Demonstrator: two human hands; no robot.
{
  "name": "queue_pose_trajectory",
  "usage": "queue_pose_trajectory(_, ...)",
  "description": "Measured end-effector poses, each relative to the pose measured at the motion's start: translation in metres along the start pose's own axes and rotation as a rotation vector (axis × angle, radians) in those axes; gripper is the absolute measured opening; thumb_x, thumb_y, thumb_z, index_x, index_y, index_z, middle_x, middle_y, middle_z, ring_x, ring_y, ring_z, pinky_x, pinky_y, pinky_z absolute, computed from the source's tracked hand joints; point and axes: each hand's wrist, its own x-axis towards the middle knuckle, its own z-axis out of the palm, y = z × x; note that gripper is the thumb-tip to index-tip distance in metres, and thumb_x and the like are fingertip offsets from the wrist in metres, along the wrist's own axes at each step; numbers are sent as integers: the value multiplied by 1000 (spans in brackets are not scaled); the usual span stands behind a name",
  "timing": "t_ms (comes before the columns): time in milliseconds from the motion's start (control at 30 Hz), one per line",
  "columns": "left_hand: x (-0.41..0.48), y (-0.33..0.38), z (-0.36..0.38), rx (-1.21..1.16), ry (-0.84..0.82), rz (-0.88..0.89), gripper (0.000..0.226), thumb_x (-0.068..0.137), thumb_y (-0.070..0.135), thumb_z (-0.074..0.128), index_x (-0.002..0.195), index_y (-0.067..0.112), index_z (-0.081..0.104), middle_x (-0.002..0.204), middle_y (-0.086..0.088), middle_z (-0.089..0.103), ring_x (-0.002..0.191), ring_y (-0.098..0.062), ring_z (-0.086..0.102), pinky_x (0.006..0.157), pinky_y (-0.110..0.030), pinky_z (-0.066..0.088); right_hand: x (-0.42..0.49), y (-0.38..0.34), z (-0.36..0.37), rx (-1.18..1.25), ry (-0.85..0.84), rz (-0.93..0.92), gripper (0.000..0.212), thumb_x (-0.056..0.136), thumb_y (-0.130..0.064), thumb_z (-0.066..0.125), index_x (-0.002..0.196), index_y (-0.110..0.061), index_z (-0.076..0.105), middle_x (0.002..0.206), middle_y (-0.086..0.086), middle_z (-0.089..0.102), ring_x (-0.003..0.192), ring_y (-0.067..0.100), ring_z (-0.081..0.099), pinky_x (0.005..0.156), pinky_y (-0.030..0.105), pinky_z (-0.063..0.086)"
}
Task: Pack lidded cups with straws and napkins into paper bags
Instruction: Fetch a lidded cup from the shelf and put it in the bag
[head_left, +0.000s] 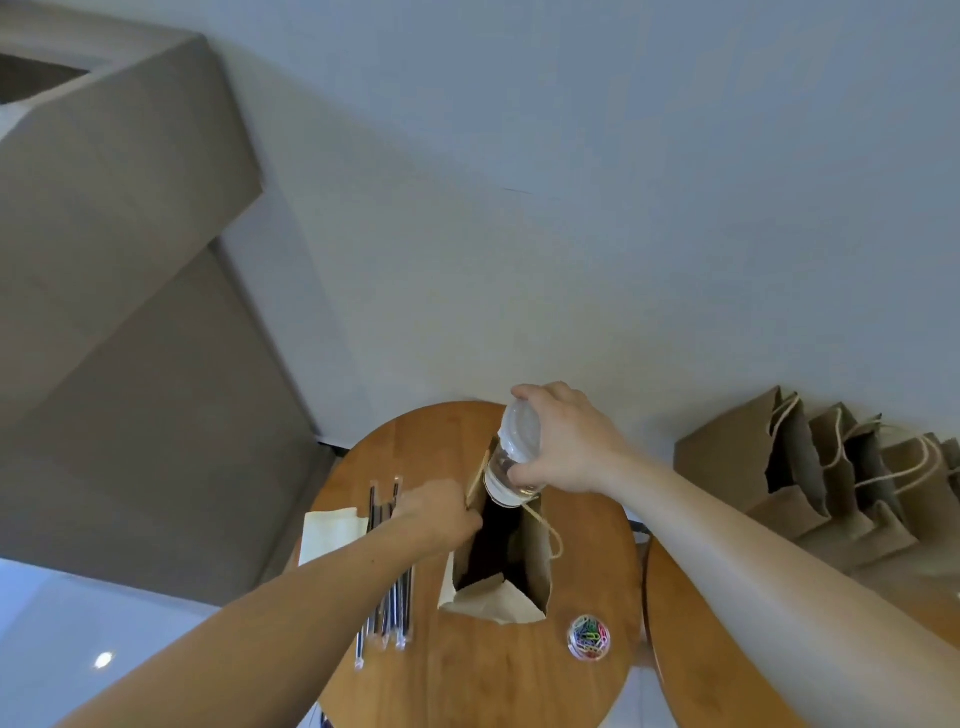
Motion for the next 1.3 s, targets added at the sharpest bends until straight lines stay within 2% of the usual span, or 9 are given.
queue_pose_trajectory(167, -1, -2, 7, -57, -3, -104, 29, 99, 27, 47, 79, 13, 63, 60, 0, 69, 51, -8, 68, 66, -26, 60, -22, 4, 8, -197, -26, -196, 92, 70, -48, 72, 148, -28, 28, 142, 0, 35, 131, 24, 35, 99, 37, 42)
queue_pose_trajectory(400, -8, 1, 4, -61, -47, -111, 16, 98, 21, 56, 93, 9, 64, 77, -4, 73, 71, -16, 74, 73, -30, 61, -39, 18, 31, -691, -207, -546, 92, 72, -37, 78, 147, -23, 26, 144, 12, 33, 131, 32, 34, 103, 44, 44)
queue_pose_trajectory(467, -11, 4, 5, -54, -52, -99, 15, 98, 19, 57, 96, 6, 65, 84, -7, 74, 75, -19, 74, 69, -28, 61, -40, 21, 44, -675, -234, -517, 89, 73, -39, 77, 145, -22, 28, 143, 12, 35, 130, 32, 37, 102, 43, 45)
queue_pose_trajectory(567, -12, 5, 10, -123, -25, -92, 21, 100, 21, 50, 88, 8, 63, 73, -4, 70, 64, -13, 70, 53, -21, 55, -32, 21, 65, -560, -253, -347, 89, 73, -45, 76, 144, -20, 28, 141, 12, 36, 127, 32, 40, 97, 41, 48)
queue_pose_trajectory(667, -12, 1, 13, -156, -44, -91, 21, 100, 19, 50, 94, 6, 65, 76, -6, 73, 69, -15, 74, 69, -28, 62, -21, 19, 90, -418, -296, -123, 93, 70, -48, 77, 143, -19, 26, 135, 12, 37, 120, 34, 42, 89, 40, 52)
queue_pose_trajectory(767, -12, -5, 13, -229, -11, -101, 24, 101, 18, 46, 92, 7, 65, 72, -5, 73, 65, -12, 73, 71, -27, 61, -9, 20, 121, -264, -328, 101, 94, 69, -48, 78, 141, -20, 25, 133, 12, 35, 122, 37, 40, 95, 41, 50)
queue_pose_trajectory(833, -14, -10, 16, -225, -17, -104, 24, 101, 19, 46, 97, 6, 67, 82, -6, 73, 74, -13, 73, 76, -27, 61, -1, 22, 142, -197, -308, 194, 92, 70, -46, 79, 140, -21, 24, 134, 13, 35, 124, 37, 40, 100, 43, 47)
queue_pose_trajectory(1067, -19, -20, 24, -172, 42, -108, 27, 101, 27, 47, 108, 10, 67, 98, -7, 70, 87, -19, 70, 80, -30, 60, 26, 22, 202, -201, -325, 255, 100, 71, -43, 77, 143, -23, 10, 137, 14, 24, 126, 39, 34, 98, 48, 48)
queue_pose_trajectory(1300, -19, -26, 27, -148, 48, -103, 25, 102, 26, 46, 109, 13, 66, 97, -5, 69, 83, -18, 70, 77, -29, 61, 28, 15, 241, -279, -319, 201, 76, 87, -27, 63, 145, -20, 16, 141, 15, 29, 126, 35, 39, 94, 44, 51)
